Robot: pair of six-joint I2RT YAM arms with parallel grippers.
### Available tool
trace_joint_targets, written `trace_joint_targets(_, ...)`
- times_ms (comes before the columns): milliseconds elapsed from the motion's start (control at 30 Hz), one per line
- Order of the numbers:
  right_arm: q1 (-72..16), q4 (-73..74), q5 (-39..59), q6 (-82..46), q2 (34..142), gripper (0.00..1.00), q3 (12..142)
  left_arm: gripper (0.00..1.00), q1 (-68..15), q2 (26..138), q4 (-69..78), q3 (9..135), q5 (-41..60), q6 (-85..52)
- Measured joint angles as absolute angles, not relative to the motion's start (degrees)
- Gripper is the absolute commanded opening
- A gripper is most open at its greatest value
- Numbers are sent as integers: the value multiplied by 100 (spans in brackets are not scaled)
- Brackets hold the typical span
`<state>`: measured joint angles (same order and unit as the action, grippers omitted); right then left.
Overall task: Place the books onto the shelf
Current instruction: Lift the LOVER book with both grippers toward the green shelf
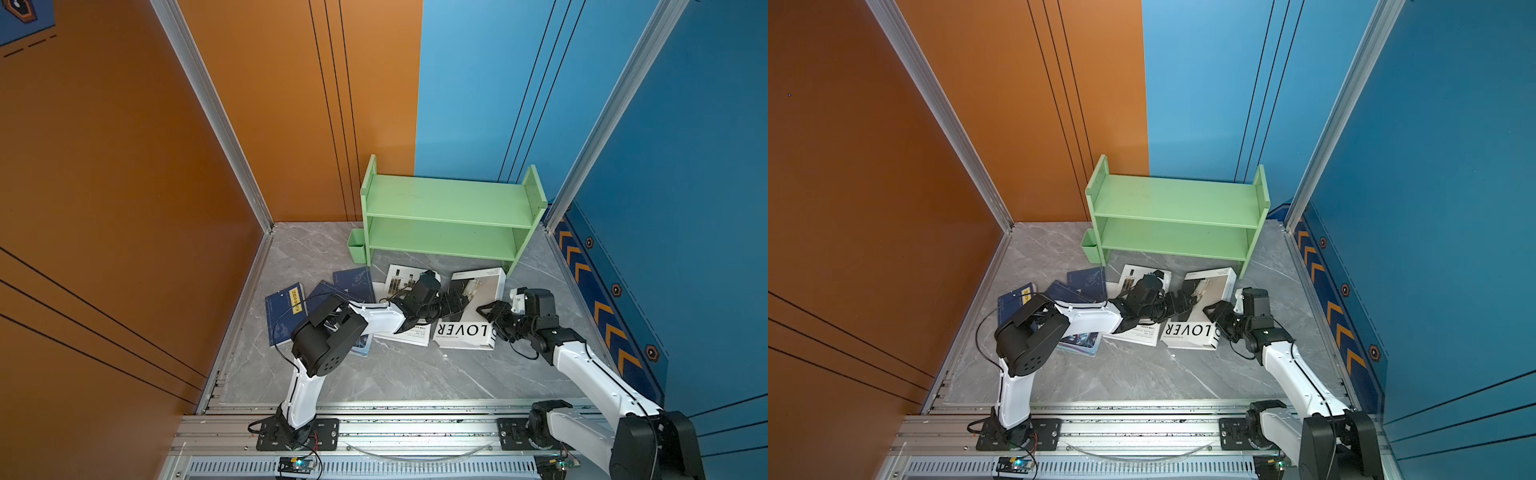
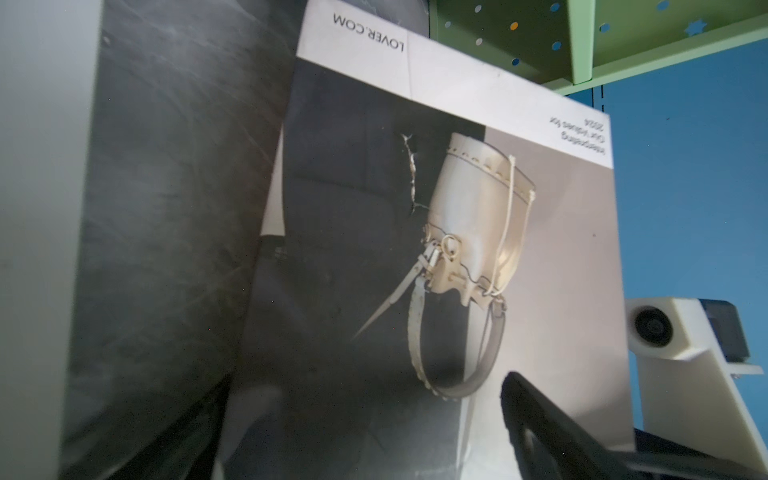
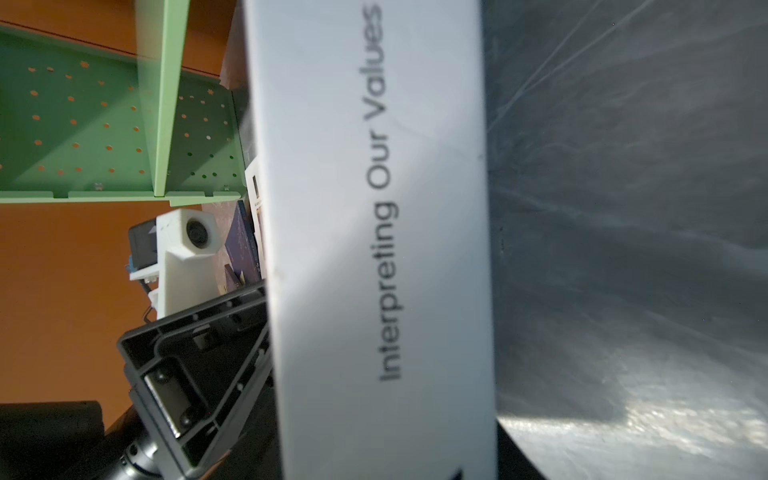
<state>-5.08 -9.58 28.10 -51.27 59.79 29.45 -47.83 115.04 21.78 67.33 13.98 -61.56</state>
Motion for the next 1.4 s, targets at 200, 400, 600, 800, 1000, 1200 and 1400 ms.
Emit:
trace_joint_targets(200,-366,-1155,2657,-5129,5684,41,2963,96,-4762,11159,2200,6582,1396,-6104)
trace_joint_targets(400,-143,-1824,2600,-5019,5509,41,3315,97,-4696,10429,2095,6348,1372,-5940)
trace_joint_targets(600,-95,-3050,2589,-4930,4757,42,4333,99,-4497,9155,1343,6189,1024,-5527)
trace_joint_targets(800,-202,-3470,2665,-5000,4195,45,5900,100,-4058,7959,486,6178,670,-5041)
trace_joint_targets(1000,-1017,-2576,2078,-5356,4285,47,6348,98,-3612,7113,169,6071,545,-4895)
trace_joint_targets(1200,-2123,-1372,899,-5387,5682,47,6829,98,-3446,7159,722,6051,1028,-5374)
trace_joint_targets(1400,-2408,3,3,-5690,6777,48,6851,98,-3579,7846,1619,6055,1428,-6106)
